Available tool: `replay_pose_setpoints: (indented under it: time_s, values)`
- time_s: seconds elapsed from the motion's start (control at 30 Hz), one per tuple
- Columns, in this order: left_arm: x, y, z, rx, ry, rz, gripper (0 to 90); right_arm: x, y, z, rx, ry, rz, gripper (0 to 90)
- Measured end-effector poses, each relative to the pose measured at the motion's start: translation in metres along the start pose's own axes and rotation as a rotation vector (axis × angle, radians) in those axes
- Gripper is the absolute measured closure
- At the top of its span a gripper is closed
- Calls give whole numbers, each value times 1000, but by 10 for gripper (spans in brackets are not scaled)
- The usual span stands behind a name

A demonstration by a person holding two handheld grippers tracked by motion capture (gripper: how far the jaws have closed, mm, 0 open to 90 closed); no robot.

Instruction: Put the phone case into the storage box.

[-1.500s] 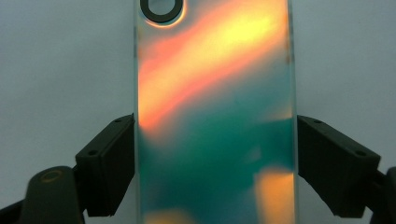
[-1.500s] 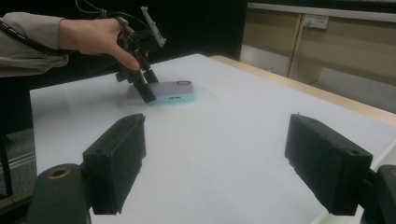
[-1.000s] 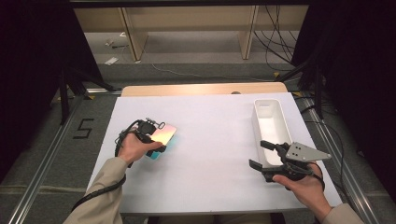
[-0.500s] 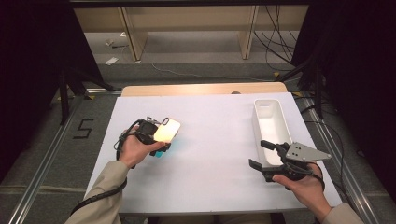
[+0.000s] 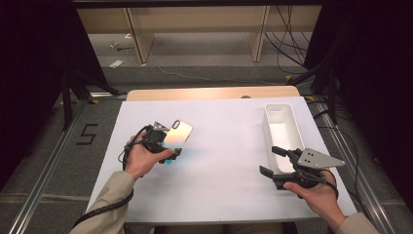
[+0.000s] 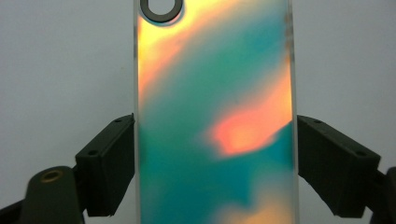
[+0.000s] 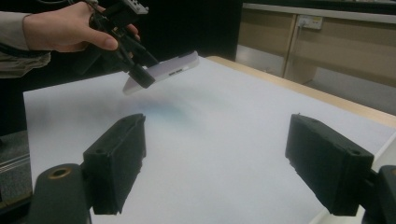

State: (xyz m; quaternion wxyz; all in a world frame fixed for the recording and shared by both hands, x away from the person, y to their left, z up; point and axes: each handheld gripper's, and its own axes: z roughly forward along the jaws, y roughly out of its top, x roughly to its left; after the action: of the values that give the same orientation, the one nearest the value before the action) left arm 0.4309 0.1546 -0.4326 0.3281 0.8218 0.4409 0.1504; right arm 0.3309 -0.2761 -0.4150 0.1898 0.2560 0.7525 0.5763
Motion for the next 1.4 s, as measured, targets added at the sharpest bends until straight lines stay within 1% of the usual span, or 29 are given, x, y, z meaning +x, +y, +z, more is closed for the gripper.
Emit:
replay_pose_setpoints:
  time_s: [0.03, 0.07, 0.13, 0.27, 0.57, 0.9, 0.97, 1.1, 1.4]
  values:
    - [0, 0, -1, -4, -3, 5, 173, 0, 0, 0, 0, 0, 0, 211]
    - [-1, 0, -2, -15, -2, 5, 173, 0, 0, 0, 0, 0, 0, 209]
    - [-2, 0, -2, -21, -5, 1, 173, 0, 0, 0, 0, -1, 0, 208]
    - [-5, -1, -5, -44, -8, 7, 173, 0, 0, 1, 0, -5, -2, 203]
    - [-12, -1, -8, -77, -13, 18, 173, -1, 1, 3, 0, -15, 1, 197]
    - [-17, -2, -10, -99, -18, 19, 173, -1, 2, 6, 8, -20, 8, 194]
    - [-20, -2, -11, -102, -21, 27, 173, -2, 2, 7, 5, -26, 8, 194]
    - [-24, -2, -12, -114, -27, 30, 173, -2, 3, 8, 7, -27, 9, 194]
    - [-28, -2, -12, -123, -32, 42, 173, -3, 6, 12, -2, -38, 12, 194]
